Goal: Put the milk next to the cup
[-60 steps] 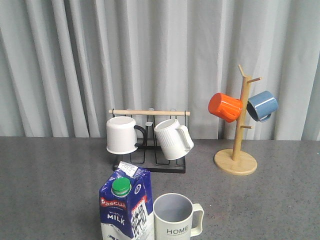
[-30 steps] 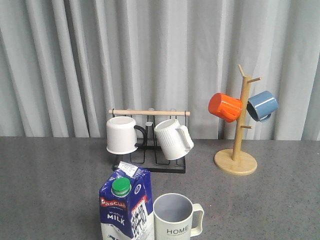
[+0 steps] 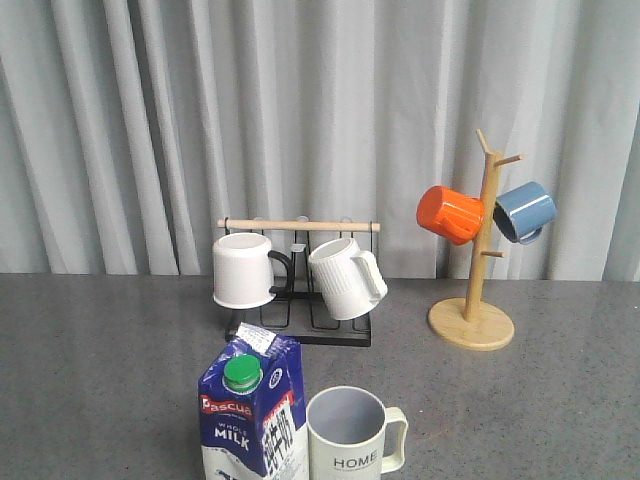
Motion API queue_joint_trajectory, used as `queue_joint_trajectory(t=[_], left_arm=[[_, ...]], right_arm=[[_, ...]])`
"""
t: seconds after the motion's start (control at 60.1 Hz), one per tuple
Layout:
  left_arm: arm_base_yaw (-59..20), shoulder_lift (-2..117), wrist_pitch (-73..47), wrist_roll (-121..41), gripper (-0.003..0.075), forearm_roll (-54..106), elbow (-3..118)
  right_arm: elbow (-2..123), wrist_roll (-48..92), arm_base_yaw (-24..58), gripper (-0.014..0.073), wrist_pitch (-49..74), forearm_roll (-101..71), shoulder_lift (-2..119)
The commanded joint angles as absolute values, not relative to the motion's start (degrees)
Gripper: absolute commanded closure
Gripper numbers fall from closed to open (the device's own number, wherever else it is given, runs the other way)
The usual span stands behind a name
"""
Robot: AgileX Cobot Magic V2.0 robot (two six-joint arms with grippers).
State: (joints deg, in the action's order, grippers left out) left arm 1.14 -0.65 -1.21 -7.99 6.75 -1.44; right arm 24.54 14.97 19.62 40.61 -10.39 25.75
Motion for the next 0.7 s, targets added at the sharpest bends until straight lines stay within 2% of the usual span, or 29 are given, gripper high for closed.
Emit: queue_joint_trajectory(t=[0.0,0.133,0.299,0.399,0.682], left_arm=[[1.30,-0.83,3.19,-7.93,0.0728,7.03,-2.80],[1.30,-0.83,3.19,-7.93,0.0728,7.03,-2.80],[1.30,-0.83,3.19,-7.93,0.0728,7.03,-2.80],[1.30,-0.83,3.19,-7.93,0.0728,7.03,-2.80],[1.30,-0.83,3.19,-7.93,0.0728,7.03,-2.80]], right_arm=[[25.87,15.29,19.46,0.0599,36.81,-9.28,26.08],[22.33,14.35,19.21,0.0599,31.95,-4.85,24.20],[10.65,5.82,14.78,0.0599,11.67,-1.70,16.07],[5.09,-0.49,10.88,0.0599,3.91,-1.70,11.20],[-2.10,-6.34,4.63,0.0599,0.00,-1.64,0.65]])
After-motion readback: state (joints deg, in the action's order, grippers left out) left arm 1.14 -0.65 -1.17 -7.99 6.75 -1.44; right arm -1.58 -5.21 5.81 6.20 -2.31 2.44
